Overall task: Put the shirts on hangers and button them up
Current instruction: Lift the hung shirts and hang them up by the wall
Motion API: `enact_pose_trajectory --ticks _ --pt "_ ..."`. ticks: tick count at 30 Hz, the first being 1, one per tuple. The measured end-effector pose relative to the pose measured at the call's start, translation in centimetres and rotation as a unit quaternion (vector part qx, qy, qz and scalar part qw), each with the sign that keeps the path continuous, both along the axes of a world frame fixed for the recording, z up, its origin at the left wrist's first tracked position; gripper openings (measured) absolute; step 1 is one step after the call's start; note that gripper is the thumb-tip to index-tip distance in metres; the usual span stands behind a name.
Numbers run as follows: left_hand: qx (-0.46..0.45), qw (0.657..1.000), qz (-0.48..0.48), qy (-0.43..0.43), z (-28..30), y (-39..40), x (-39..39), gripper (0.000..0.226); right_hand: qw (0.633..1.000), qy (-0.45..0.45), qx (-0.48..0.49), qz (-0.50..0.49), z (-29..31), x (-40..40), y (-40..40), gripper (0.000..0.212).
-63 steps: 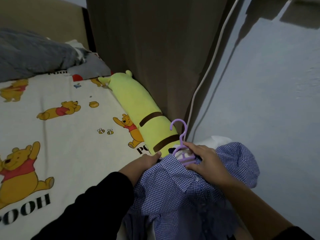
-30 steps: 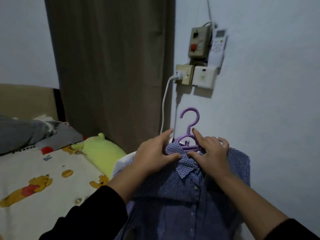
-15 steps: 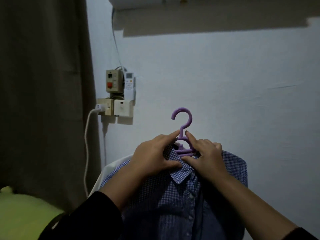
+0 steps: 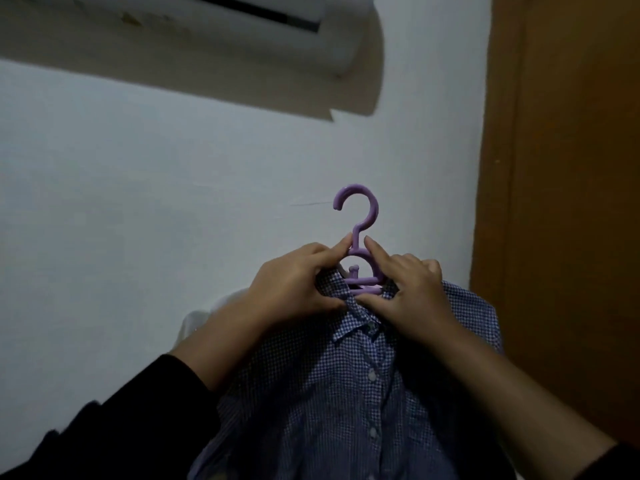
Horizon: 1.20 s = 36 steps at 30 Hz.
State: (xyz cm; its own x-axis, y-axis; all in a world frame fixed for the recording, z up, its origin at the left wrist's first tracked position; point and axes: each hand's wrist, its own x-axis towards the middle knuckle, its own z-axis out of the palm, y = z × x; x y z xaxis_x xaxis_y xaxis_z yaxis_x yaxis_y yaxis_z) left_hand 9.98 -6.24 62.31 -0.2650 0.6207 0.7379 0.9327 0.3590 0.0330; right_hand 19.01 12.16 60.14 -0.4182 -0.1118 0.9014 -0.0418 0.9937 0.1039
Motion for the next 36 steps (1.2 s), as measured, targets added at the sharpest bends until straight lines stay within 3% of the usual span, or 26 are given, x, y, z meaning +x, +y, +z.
enact_pose_trajectory --ticks 8,14,19,25,28,32,36 --pt "0.033 0.993 -0.114 0.016 4.6 11.5 4.3 0.086 0.999 -0.006 -0.037 -0.037 4.0 11.8 8.7 0.061" --pt "0.066 0.970 -0.233 -0.001 7.3 17.3 6.2 0.092 0.969 0.076 -0.101 -0.214 7.0 18.9 11.8 0.041" --pt "0.067 0.946 -0.318 -0.008 8.2 21.5 7.7 0.096 0.950 0.172 -0.114 -0.235 8.4 22.8 11.3 0.013" --pt "0.067 0.922 -0.382 0.012 9.0 25.3 9.4 0.095 0.935 0.264 -0.056 -0.229 7.4 25.8 11.2 0.019" --pt "0.067 0.913 -0.400 0.043 9.6 26.8 10.6 0.092 0.921 0.306 -0.092 -0.224 7.4 26.8 10.9 0.018" --pt "0.079 0.907 -0.408 0.065 10.1 28.7 11.8 0.091 0.921 0.203 -0.254 -0.213 8.5 29.3 9.8 0.018" --pt "0.082 0.896 -0.433 0.056 9.8 30.3 13.7 0.090 0.840 0.084 -0.392 -0.365 11.0 31.8 9.1 0.038"
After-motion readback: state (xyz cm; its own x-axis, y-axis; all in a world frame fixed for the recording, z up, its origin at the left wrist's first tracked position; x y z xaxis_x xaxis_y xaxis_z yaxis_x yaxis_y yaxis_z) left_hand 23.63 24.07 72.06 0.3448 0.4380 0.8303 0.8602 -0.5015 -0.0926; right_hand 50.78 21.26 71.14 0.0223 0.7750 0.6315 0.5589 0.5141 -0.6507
